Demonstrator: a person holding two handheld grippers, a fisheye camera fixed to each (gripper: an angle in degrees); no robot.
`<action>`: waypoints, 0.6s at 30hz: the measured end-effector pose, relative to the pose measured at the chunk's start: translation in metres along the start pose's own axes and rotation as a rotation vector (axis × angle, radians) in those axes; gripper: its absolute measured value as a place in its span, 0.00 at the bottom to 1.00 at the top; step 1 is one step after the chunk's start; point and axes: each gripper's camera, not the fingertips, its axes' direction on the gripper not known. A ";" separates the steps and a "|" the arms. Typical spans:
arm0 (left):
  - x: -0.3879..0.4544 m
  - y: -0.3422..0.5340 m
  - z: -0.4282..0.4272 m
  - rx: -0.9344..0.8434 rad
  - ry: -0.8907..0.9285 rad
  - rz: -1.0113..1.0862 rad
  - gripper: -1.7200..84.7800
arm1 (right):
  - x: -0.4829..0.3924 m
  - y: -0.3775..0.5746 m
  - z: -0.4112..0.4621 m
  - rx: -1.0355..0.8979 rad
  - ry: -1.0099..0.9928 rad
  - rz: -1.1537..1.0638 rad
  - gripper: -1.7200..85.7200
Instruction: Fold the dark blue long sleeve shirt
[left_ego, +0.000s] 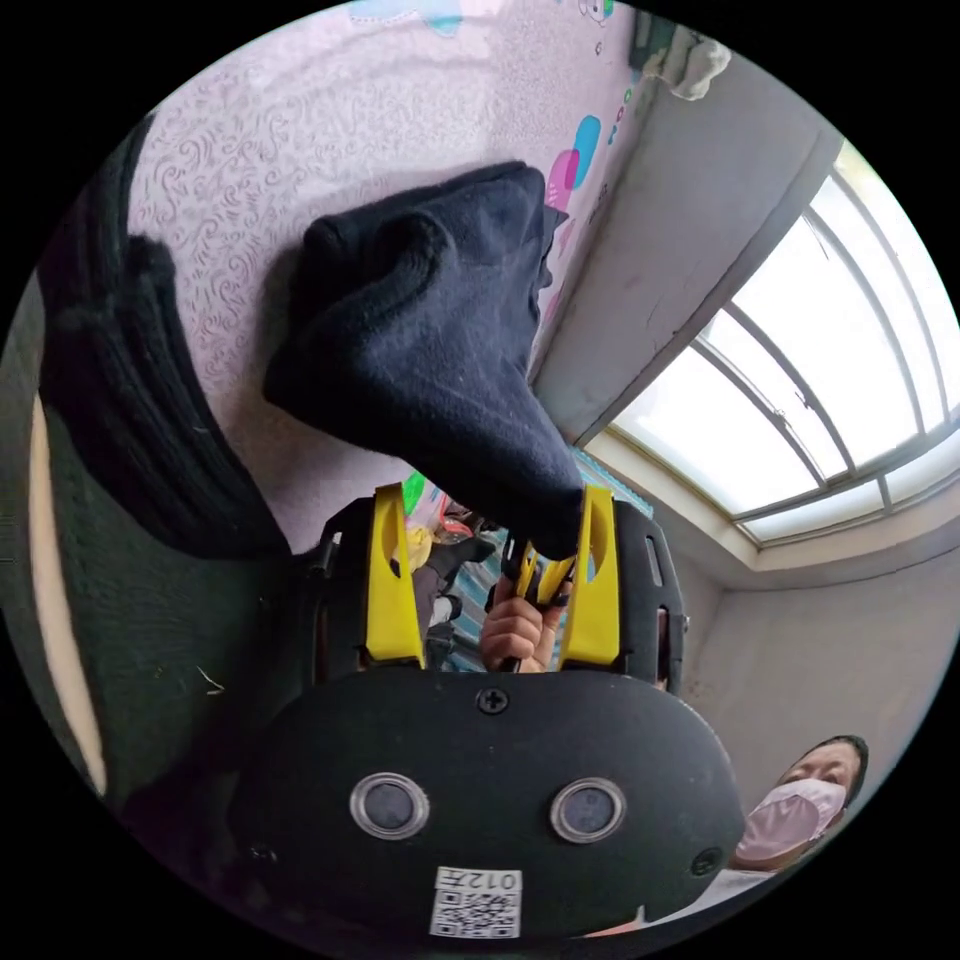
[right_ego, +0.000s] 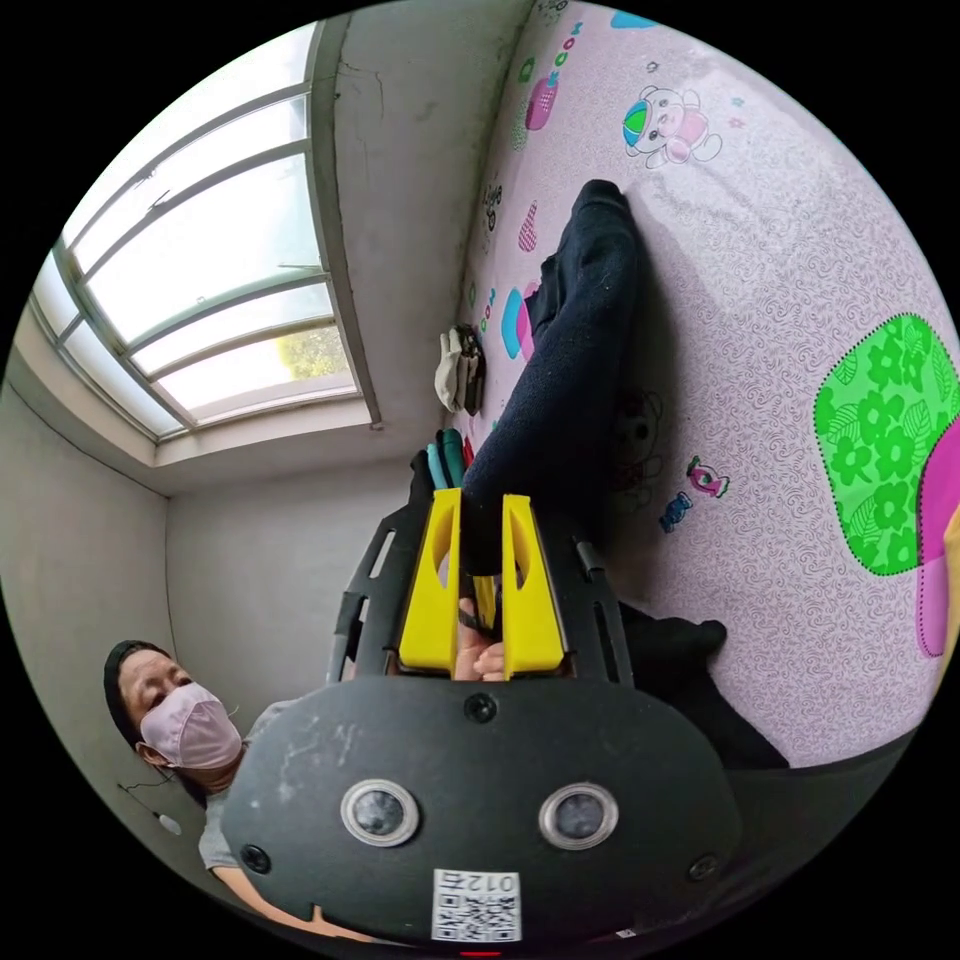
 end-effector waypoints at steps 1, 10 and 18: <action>-0.001 -0.003 -0.005 0.032 -0.010 0.006 0.27 | 0.004 0.000 0.002 0.004 -0.002 -0.001 0.09; 0.029 -0.011 -0.012 0.073 -0.265 0.121 0.15 | 0.063 0.009 0.014 0.022 0.024 -0.004 0.09; 0.054 -0.028 -0.036 0.045 -0.594 0.335 0.12 | 0.141 -0.012 0.049 -0.079 0.330 -0.085 0.14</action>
